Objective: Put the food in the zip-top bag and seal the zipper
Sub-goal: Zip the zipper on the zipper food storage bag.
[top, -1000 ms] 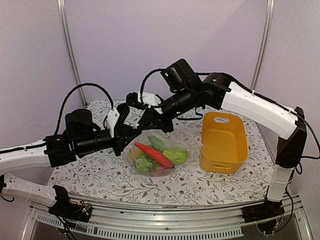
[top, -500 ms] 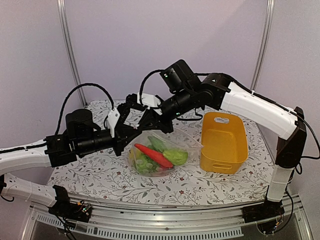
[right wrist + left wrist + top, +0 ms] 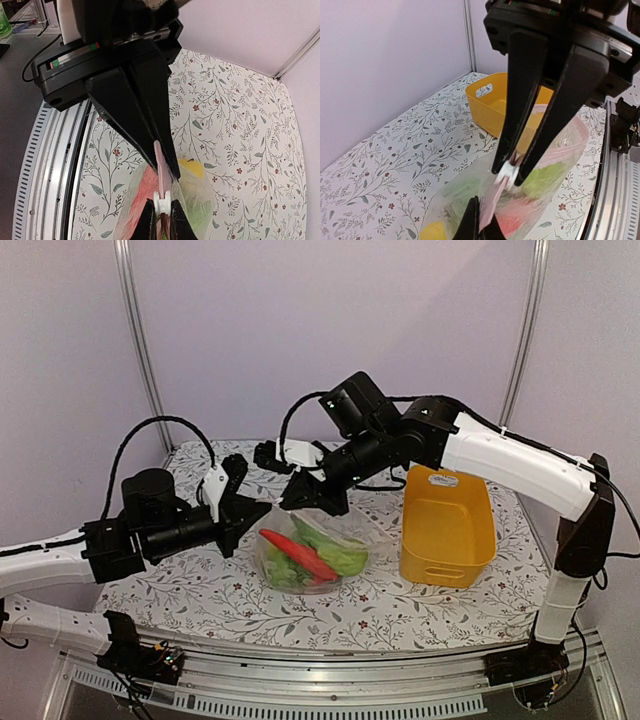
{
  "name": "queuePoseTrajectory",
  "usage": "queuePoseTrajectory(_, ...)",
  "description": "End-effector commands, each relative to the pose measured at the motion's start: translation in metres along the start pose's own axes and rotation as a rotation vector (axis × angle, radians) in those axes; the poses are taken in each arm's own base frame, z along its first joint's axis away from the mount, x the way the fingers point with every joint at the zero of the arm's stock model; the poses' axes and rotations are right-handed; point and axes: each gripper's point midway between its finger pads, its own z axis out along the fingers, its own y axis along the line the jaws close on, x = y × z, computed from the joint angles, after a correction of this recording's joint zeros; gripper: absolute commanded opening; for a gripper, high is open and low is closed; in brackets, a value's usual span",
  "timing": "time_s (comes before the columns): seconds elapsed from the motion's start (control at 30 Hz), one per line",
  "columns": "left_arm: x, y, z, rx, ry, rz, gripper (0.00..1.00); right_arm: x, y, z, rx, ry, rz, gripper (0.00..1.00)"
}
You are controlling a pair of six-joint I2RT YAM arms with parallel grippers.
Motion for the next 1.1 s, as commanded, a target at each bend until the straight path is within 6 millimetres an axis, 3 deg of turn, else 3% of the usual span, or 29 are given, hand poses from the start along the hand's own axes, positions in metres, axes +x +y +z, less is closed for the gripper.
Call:
queuePoseTrajectory(0.0, -0.017, 0.034, -0.015, -0.15, -0.067, -0.012, 0.0, 0.058, -0.002, -0.026, 0.005, 0.181, 0.1, 0.01)
queuePoseTrajectory(0.4, -0.008, 0.053, -0.025, -0.212, -0.049, -0.024, 0.0, 0.126, 0.004, -0.058, 0.024, 0.3, 0.191, 0.0)
queuePoseTrajectory(0.77, -0.005, 0.058, -0.022, -0.217, -0.04, -0.027, 0.0, 0.162, 0.014, -0.082, 0.038, 0.348, 0.252, 0.0)
queuePoseTrajectory(1.07, -0.003, 0.061, -0.025, -0.227, -0.039, -0.026, 0.0, 0.186, 0.022, -0.09, 0.02, 0.393, 0.29, 0.01)
